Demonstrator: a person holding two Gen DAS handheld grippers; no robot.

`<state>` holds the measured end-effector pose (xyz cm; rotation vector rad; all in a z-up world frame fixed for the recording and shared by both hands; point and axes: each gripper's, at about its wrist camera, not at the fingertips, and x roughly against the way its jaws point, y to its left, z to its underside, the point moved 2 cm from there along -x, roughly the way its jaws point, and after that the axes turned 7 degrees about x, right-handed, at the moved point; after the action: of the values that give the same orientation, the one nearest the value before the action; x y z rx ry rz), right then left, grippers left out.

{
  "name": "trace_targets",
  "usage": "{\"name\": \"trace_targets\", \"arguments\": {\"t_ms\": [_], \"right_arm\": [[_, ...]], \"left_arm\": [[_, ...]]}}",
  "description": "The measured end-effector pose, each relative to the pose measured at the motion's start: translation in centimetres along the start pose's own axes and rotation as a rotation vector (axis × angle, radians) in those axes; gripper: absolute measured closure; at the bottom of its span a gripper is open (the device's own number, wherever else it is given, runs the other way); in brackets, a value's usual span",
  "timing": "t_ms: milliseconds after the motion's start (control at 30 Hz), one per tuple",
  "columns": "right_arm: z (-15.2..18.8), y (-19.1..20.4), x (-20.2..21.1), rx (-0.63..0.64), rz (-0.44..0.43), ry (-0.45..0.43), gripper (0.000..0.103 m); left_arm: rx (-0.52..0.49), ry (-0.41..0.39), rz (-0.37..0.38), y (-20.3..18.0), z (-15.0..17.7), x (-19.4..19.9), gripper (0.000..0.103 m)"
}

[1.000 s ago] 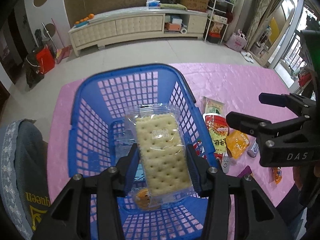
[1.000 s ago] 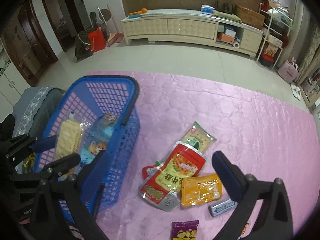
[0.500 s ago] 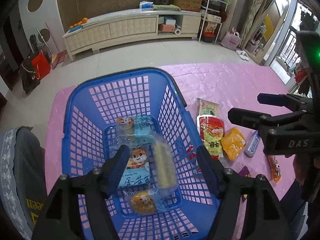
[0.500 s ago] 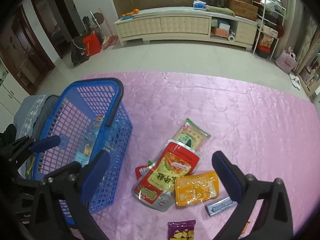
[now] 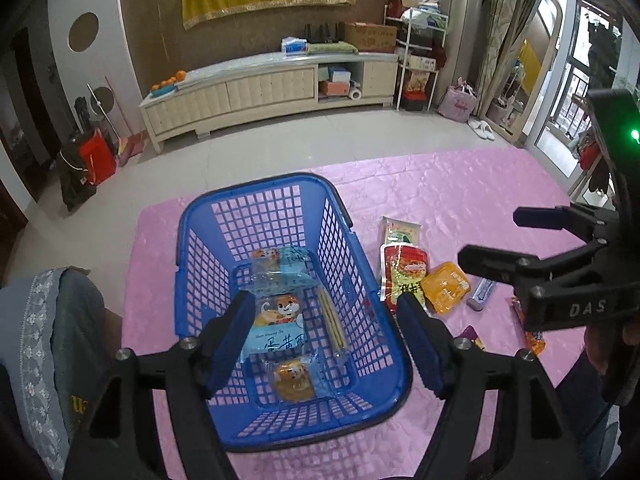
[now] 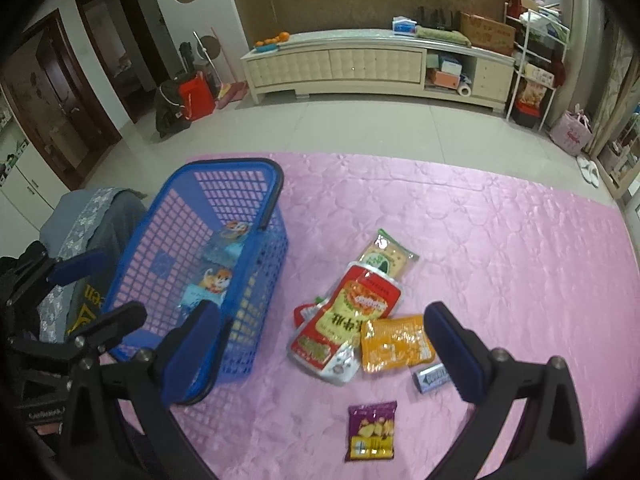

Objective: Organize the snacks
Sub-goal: 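Withdraw both tools from the basket back toward the snack pile, then grasp the purple chip bag with the left tool while the right tool reaches the orange wafer bar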

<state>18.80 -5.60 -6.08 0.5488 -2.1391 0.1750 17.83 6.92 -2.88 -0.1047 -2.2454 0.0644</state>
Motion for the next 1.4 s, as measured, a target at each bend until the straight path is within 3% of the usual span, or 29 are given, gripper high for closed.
{"name": "trace_targets", "arguments": {"t_ms": [333,767,1033,1267,1400], "right_arm": [[2.4,0.6,4.9,0.001,0.026,-0.04,0.0],[7.2,-1.8,9.3,-0.033,0.071,-0.072,0.0],[11.1,-5.1,9.7,-0.088,0.09,-0.051,0.0],[14.5,-7.9,8.7,-0.116,0.113,-0.014,0.0],[16.3,-9.6,7.4,-0.133,0.113,0.028,0.0]], "left_arm": [[-0.014,-0.065,0.039,-1.1,1.4,4.2,0.028],[-0.149,-0.118,0.058,-7.7,4.4,6.2,0.018],[-0.18,-0.082,0.092,-11.6,6.6,5.1,0.018],[-0.128,0.02,0.123,-14.2,9.1,2.1,0.018],[-0.125,0.05,0.1,-15.8,10.6,0.1,0.018]]}}
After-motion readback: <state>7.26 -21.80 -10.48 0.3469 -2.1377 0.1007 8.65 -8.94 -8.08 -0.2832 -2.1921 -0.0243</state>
